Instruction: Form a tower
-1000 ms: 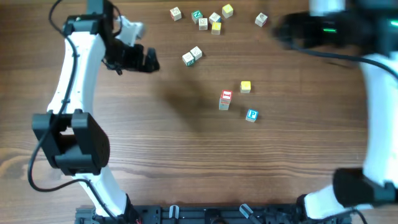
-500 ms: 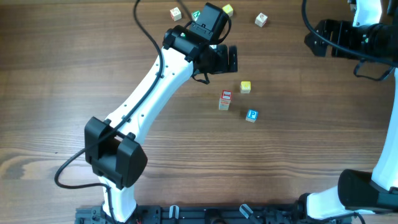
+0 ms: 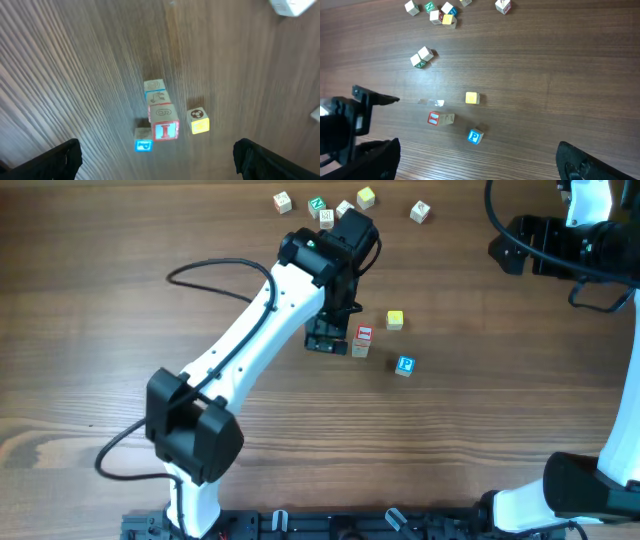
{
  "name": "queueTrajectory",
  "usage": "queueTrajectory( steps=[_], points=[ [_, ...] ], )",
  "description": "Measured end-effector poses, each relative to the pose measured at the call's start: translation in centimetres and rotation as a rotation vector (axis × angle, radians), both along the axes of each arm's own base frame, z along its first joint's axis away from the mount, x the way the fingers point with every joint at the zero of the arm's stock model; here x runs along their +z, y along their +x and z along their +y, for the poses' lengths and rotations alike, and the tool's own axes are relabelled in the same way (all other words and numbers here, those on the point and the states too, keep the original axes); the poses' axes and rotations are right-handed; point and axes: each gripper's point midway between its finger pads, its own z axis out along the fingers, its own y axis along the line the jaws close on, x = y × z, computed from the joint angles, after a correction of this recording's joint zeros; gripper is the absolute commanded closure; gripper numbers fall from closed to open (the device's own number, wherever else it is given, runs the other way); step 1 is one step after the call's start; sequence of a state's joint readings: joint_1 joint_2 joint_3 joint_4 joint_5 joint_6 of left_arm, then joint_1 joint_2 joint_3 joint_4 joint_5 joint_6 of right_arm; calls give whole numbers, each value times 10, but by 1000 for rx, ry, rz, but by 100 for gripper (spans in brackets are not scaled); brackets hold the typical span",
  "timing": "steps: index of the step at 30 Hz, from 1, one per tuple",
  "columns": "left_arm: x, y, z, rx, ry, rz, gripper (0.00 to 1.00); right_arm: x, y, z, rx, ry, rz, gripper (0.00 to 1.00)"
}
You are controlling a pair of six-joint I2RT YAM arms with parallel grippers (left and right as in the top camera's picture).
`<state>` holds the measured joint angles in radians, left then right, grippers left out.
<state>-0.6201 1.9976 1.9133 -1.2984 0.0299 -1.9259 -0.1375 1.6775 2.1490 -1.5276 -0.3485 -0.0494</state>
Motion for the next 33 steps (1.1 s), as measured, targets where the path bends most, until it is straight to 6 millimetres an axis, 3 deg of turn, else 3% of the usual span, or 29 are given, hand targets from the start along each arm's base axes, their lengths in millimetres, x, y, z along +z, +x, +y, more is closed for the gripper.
queueTrajectory(
  steps=[2, 3, 5, 7, 12, 17, 33],
  points=[
    [-19, 3, -8, 34, -12, 40, 0, 0, 0, 0, 0, 0, -1, 0],
    [-40, 6, -14, 43, -8, 77, 0, 0, 0, 0, 1, 0, -1, 0],
    [-64, 11, -23, 34, -1, 97, 0, 0, 0, 0, 6, -4, -2, 0],
    [-76, 11, -29, 24, 2, 108, 0, -1, 1, 0, 7, -4, 0, 0],
    [-78, 18, -42, 7, -31, 69, 0, -5, 5, -1, 12, -6, 6, 0],
    [-115, 10, -46, -8, 10, 140, 2, -6, 6, -1, 28, -15, 5, 0],
    [-125, 8, -56, -51, 38, 111, 13, -6, 6, 0, 30, -12, 5, 0]
  ],
)
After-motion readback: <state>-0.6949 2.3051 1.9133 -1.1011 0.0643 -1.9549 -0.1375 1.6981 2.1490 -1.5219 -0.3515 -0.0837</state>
